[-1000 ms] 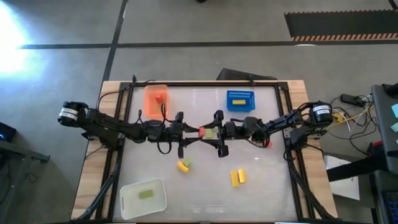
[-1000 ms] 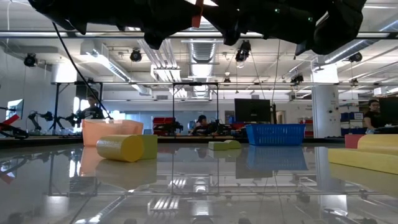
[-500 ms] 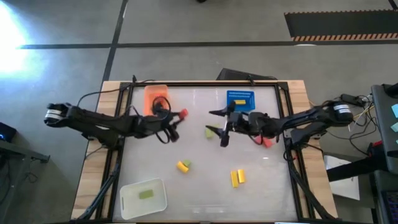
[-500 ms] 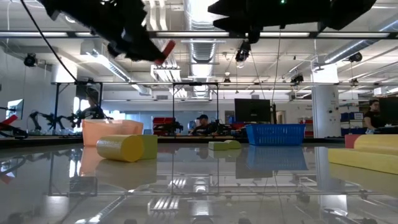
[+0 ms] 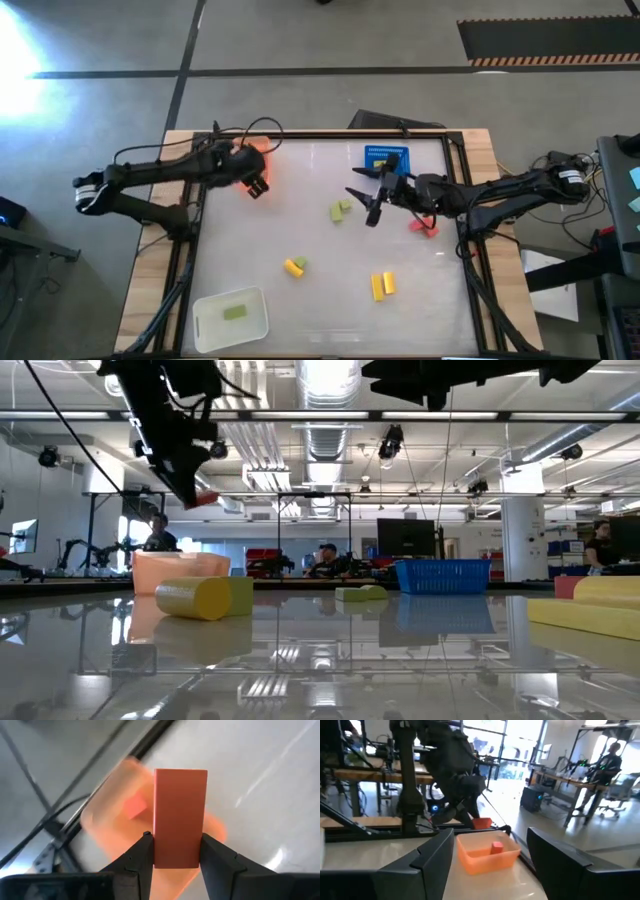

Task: Sort & place blocks by color
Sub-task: Put the orange wooden block into the orange bin

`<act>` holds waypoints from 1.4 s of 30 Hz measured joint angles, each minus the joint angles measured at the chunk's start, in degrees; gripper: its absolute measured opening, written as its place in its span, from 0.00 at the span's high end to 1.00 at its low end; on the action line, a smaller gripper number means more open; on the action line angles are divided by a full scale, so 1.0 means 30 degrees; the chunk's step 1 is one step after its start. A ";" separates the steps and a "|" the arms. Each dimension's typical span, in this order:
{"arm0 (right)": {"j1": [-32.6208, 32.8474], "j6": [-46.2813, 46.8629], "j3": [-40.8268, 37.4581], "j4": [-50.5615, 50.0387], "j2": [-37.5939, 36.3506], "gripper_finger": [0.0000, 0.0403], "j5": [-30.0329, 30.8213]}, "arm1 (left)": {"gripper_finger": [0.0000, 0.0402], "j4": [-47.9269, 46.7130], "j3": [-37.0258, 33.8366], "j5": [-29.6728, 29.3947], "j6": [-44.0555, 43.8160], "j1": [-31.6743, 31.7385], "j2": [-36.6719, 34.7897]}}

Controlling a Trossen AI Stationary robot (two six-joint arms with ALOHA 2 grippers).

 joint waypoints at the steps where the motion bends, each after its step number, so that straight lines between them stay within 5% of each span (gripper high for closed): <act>1: -0.0011 -0.0168 0.0000 -0.0199 -0.0129 0.41 0.0032 | 0.72 -0.0706 0.0419 0.0461 0.0616 0.0525 0.0426; 9: -0.0124 -0.1074 0.0000 -0.1287 -0.0551 0.42 0.0044 | 0.72 -0.3244 0.2520 0.4415 0.8672 0.3805 0.3507; 13: -0.0124 -0.1242 0.0000 -0.1471 -0.0568 0.42 0.0039 | 0.72 -0.3340 0.2559 0.4786 1.3947 0.4721 0.4288; 18: -0.0124 -0.1289 0.0000 -0.1460 -0.0568 0.42 0.0039 | 0.72 -0.2988 0.2522 0.4864 1.7234 0.5719 0.4792; 32: -0.0124 -0.1395 0.0000 -0.1453 -0.0546 0.42 0.0039 | 0.72 -0.1745 0.2243 0.7625 1.8134 0.7349 0.4919; 42: -0.0124 -0.1395 0.0000 -0.1471 -0.0546 0.42 0.0039 | 0.72 0.0056 0.0688 0.7690 1.8120 0.7502 0.4926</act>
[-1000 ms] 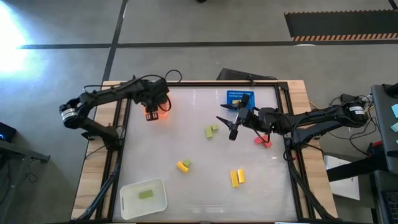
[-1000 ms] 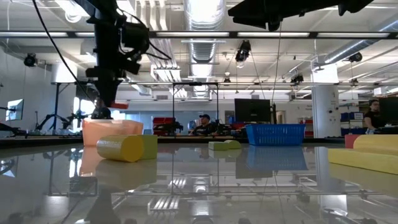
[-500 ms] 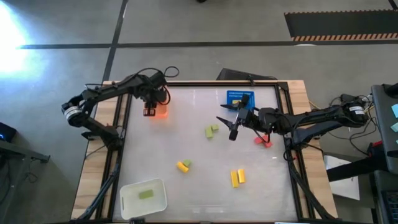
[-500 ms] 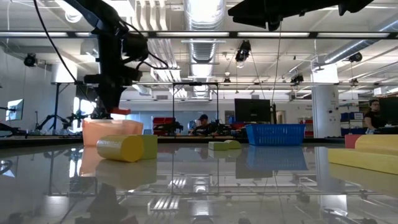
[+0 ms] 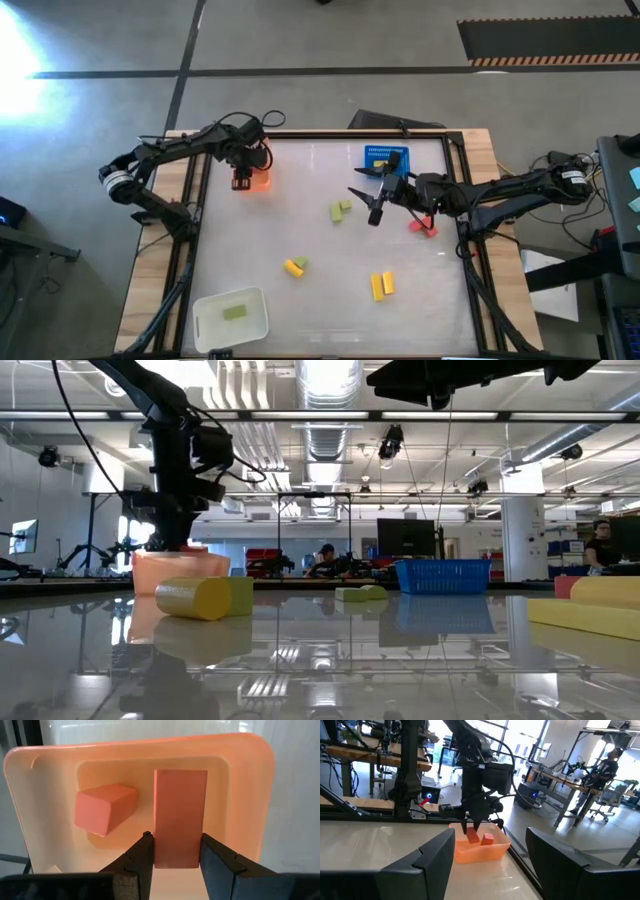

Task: Sort & place blocks by color
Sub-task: Put the orange wooden block into the orange bin

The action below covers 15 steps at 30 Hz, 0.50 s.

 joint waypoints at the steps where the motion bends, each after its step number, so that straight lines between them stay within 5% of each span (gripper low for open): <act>1: 0.0000 0.0000 0.0000 0.0000 0.0004 0.42 0.0000 | 0.72 0.0243 -0.0151 -0.0001 -0.0061 0.0029 0.0000; 8: 0.0000 0.0007 0.0000 -0.0007 0.0007 0.42 0.0000 | 0.72 0.1260 -0.1116 -0.0123 -0.0101 0.0069 0.0000; 15: 0.0000 0.0118 0.0000 -0.0016 0.0015 0.42 0.0000 | 0.54 0.1546 -0.1095 -0.0677 -0.0118 0.0062 -0.0021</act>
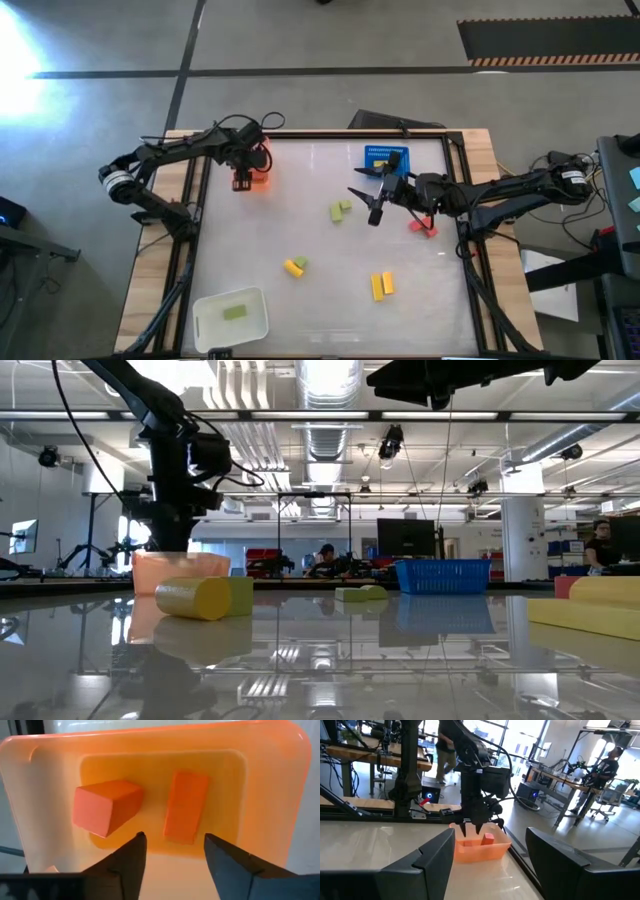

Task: Sort & place blocks by color
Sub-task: Put the orange wooden block into the orange bin, then put the green wooden block into the white bin

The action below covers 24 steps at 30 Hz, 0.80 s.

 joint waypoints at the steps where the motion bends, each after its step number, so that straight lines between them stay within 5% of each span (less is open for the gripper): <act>1: 0.0000 0.0021 0.0000 -0.0006 0.0000 0.42 0.0000 | 0.53 -0.0019 0.0000 -0.0036 0.0000 0.0000 -0.0007; 13: 0.0000 0.0607 -0.0004 -0.0719 0.0000 0.42 0.0000 | 0.57 -0.1957 0.1206 -0.0227 -0.2781 -0.1051 -0.1118; 24: 0.0006 0.4634 -0.0007 -0.1806 0.0016 0.42 0.0007 | 0.66 0.1797 0.0454 -0.0154 -0.9367 -0.6894 -0.6215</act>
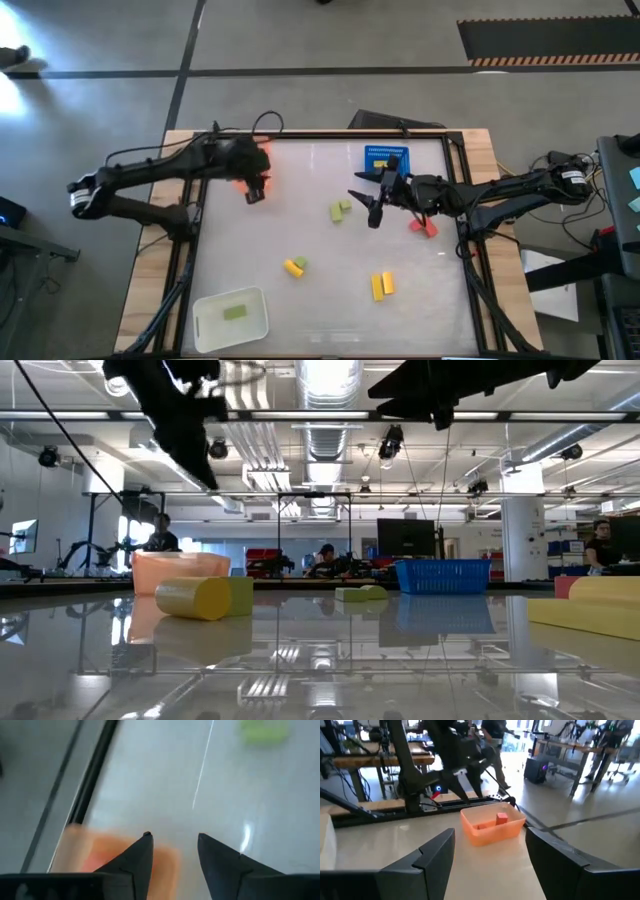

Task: Sort & place blocks by color
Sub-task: Put the green wooden block into the white bin

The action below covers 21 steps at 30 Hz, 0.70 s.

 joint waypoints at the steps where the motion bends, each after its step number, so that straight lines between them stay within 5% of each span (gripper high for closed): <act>1: -0.0006 0.0377 0.0000 0.0024 0.0037 0.42 0.0004 | 0.67 0.0797 -0.0293 0.0005 -0.0483 -0.0547 -0.0445; 6: -0.0006 0.0190 0.0000 -0.1162 0.0469 0.43 -0.0008 | 0.68 0.4647 -0.1991 0.0007 -0.1957 -0.2925 -0.2249; 13: -0.1290 0.0127 0.2261 -0.9404 0.1143 0.47 -0.0379 | 0.68 0.9333 -0.4307 0.0058 -0.3120 -0.4726 -0.3669; 21: -0.3766 -0.1731 0.3839 -1.2640 0.3683 0.49 -0.6306 | 0.68 1.0723 -0.4906 0.0044 -0.3167 -0.4894 -0.4044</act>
